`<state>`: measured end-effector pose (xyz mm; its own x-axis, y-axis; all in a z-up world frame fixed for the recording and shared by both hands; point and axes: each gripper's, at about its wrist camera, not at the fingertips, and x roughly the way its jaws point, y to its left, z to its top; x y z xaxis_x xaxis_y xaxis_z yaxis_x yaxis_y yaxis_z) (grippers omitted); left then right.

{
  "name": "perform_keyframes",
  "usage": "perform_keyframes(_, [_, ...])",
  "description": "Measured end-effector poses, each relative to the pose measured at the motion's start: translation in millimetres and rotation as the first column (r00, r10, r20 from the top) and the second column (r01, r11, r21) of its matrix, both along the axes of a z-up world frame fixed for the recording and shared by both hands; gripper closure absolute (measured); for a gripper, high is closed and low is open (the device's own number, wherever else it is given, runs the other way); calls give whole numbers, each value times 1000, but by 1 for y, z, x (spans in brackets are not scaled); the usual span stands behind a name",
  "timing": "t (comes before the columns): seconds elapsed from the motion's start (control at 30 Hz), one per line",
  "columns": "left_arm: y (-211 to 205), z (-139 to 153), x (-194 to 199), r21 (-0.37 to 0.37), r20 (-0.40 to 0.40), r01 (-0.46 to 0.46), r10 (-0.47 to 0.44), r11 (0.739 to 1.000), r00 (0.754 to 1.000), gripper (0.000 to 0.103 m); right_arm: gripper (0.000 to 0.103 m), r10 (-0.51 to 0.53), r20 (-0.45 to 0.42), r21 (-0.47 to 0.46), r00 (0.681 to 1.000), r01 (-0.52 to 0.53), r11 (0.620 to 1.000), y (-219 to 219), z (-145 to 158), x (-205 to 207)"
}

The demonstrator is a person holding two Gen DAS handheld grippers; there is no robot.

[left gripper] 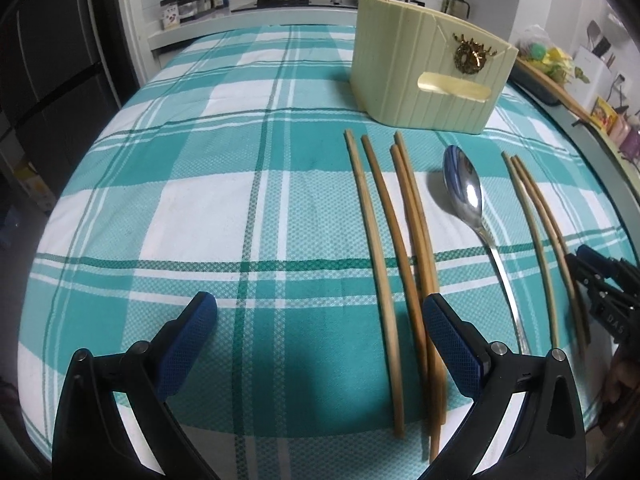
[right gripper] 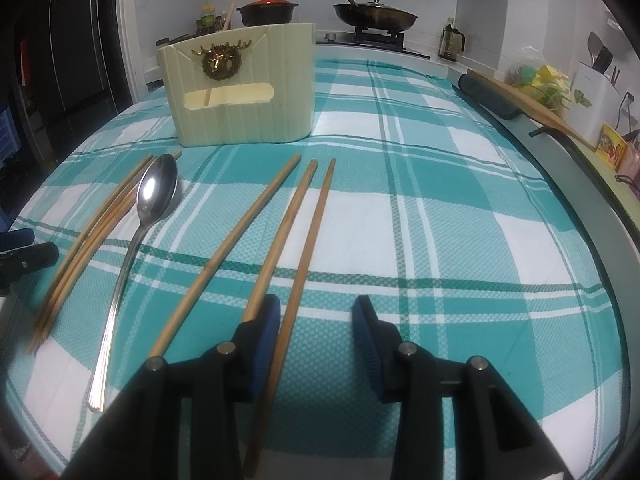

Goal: Organize utensils

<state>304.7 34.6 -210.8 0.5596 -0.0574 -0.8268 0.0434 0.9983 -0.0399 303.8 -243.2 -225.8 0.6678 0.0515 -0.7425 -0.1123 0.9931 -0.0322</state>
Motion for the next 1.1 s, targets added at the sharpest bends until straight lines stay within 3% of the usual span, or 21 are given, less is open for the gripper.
perform_keyframes(1.1, [2,-13,8,37,-41,-6,8,999,999,1,64,1,3,8,1000,-1,1000,-1,0,0])
